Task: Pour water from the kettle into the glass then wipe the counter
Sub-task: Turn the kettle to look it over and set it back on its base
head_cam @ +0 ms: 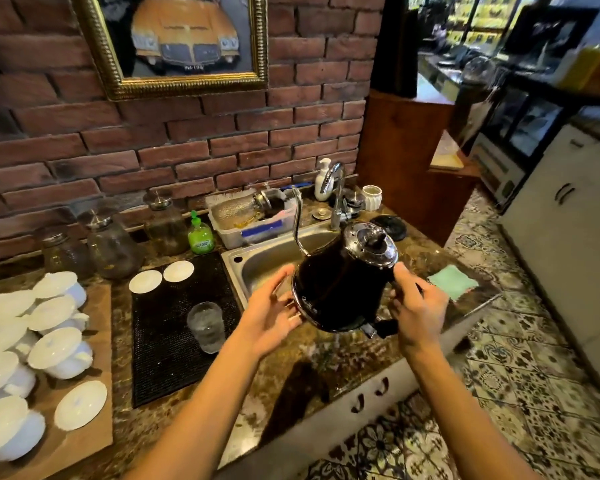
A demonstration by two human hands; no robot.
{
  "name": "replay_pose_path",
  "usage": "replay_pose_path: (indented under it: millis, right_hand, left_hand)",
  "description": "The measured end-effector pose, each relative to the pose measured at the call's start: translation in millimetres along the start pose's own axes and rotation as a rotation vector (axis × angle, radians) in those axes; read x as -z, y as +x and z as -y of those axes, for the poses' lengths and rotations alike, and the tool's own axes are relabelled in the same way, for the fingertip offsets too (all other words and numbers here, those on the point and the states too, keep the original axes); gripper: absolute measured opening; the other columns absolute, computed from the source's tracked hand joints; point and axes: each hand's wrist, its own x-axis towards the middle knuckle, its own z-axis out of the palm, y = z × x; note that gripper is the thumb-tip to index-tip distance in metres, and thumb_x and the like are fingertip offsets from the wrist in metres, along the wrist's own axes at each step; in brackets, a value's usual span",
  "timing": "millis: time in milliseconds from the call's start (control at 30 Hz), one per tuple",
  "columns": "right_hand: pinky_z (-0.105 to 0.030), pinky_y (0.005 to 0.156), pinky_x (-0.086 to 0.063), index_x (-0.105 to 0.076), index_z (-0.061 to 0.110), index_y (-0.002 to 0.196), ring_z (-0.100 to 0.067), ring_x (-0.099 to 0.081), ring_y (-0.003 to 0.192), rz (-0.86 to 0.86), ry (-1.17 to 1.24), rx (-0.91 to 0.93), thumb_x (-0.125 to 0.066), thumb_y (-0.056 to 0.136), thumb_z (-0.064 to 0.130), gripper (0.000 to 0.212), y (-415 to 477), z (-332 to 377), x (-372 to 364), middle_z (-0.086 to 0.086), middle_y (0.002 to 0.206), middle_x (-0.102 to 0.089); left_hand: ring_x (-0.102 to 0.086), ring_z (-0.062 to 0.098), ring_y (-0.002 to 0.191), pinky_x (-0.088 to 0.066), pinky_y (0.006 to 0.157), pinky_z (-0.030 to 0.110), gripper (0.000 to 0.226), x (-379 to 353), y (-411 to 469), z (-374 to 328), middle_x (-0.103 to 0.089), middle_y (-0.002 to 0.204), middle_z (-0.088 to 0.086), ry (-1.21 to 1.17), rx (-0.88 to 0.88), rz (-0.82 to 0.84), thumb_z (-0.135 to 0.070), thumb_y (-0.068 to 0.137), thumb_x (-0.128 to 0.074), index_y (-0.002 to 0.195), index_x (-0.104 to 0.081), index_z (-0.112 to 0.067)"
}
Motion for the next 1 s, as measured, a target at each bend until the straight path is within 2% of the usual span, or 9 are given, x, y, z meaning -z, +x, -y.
replay_pose_path:
  millis: [133,233,267,333,467,600,767,867,1000]
  right_hand:
    - [-0.028,0.045,-0.026,-0.047,0.023,0.04,-0.014,-0.033,0.039,-0.076,0.105,-0.066,-0.068,0.092,0.048,0.061,15.2,5.8,42.4,0.01,0.041,-0.041]
    - [-0.03,0.045,-0.024,-0.045,0.023,0.04,-0.014,-0.032,0.038,-0.081,0.124,-0.051,-0.068,0.092,0.047,0.061,24.4,8.2,67.7,0.01,0.041,-0.039]
    - [-0.032,0.045,-0.023,-0.046,0.023,0.041,-0.016,-0.031,0.038,-0.082,0.133,-0.044,-0.069,0.091,0.047,0.061,27.1,9.9,81.2,0.009,0.041,-0.039]
    - [-0.033,0.045,-0.024,-0.047,0.022,0.042,-0.017,-0.031,0.039,-0.093,0.146,-0.036,-0.07,0.09,0.049,0.06,31.5,14.2,105.3,0.005,0.042,-0.039]
    - [-0.03,0.043,-0.028,-0.052,0.021,0.043,-0.019,-0.035,0.039,-0.134,0.159,-0.036,-0.072,0.088,0.049,0.057,34.9,21.3,149.3,0.002,0.044,-0.044]
    - [-0.045,0.045,-0.033,-0.05,0.019,0.044,-0.026,-0.037,0.045,-0.192,0.188,-0.035,-0.072,0.088,0.045,0.056,34.6,27.4,184.8,-0.01,0.048,-0.043]
    - [-0.025,0.041,-0.028,-0.053,0.021,0.042,-0.015,-0.035,0.039,-0.21,0.297,-0.07,-0.073,0.087,0.041,0.053,44.5,31.5,218.4,0.004,0.045,-0.043]
    - [-0.021,0.037,-0.029,-0.053,0.021,0.043,-0.012,-0.036,0.035,-0.206,0.327,-0.037,-0.072,0.09,0.037,0.053,54.8,31.4,232.8,0.005,0.044,-0.044]
    - [-0.025,0.038,-0.029,-0.054,0.019,0.045,-0.014,-0.035,0.037,-0.248,0.268,-0.015,-0.072,0.089,0.041,0.053,74.3,30.1,251.0,0.003,0.043,-0.044]
  left_hand:
    - [-0.053,0.03,0.128,-0.036,0.117,0.05,0.06,-41.1,3.6,20.6,-0.056,0.113,0.007,0.007,0.023,0.085,-0.036,0.077,-0.074,0.133,-0.061,-0.02]
    - [-0.065,0.017,0.079,-0.054,0.084,0.042,0.065,-62.5,8.6,33.9,-0.058,0.085,0.0,0.035,0.027,0.111,-0.038,0.078,-0.073,0.137,-0.057,-0.015]
    - [-0.068,0.017,0.078,-0.054,0.082,0.042,0.067,-72.3,9.8,42.7,-0.069,0.086,0.002,0.054,0.027,0.11,-0.039,0.078,-0.072,0.139,-0.058,-0.017]
    - [-0.071,0.023,0.094,-0.053,0.089,0.046,0.067,-89.9,12.3,58.9,-0.078,0.097,0.008,0.09,0.017,0.11,-0.041,0.079,-0.072,0.141,-0.058,-0.021]
    - [-0.067,0.03,0.114,-0.053,0.091,0.049,0.065,-122.3,16.7,89.6,-0.075,0.118,0.012,0.108,0.023,0.122,-0.044,0.085,-0.068,0.145,-0.055,-0.022]
    - [-0.073,0.03,0.107,-0.058,0.09,0.047,0.053,-147.2,23.4,113.8,-0.074,0.122,0.014,0.111,0.032,0.157,-0.046,0.095,-0.061,0.142,-0.059,-0.022]
    - [-0.061,0.036,0.128,-0.039,0.116,0.054,0.05,-173.5,34.5,135.7,-0.065,0.137,0.019,0.131,0.054,0.189,-0.047,0.095,-0.061,0.138,-0.064,-0.021]
    - [-0.062,0.036,0.126,-0.044,0.112,0.053,0.05,-189.2,46.3,143.4,-0.064,0.138,0.02,0.131,0.059,0.185,-0.046,0.096,-0.061,0.138,-0.065,-0.02]
    - [-0.072,0.033,0.11,-0.059,0.088,0.045,0.05,-210.8,65.6,150.4,-0.068,0.133,0.019,0.13,0.078,0.211,-0.042,0.094,-0.065,0.138,-0.063,-0.019]
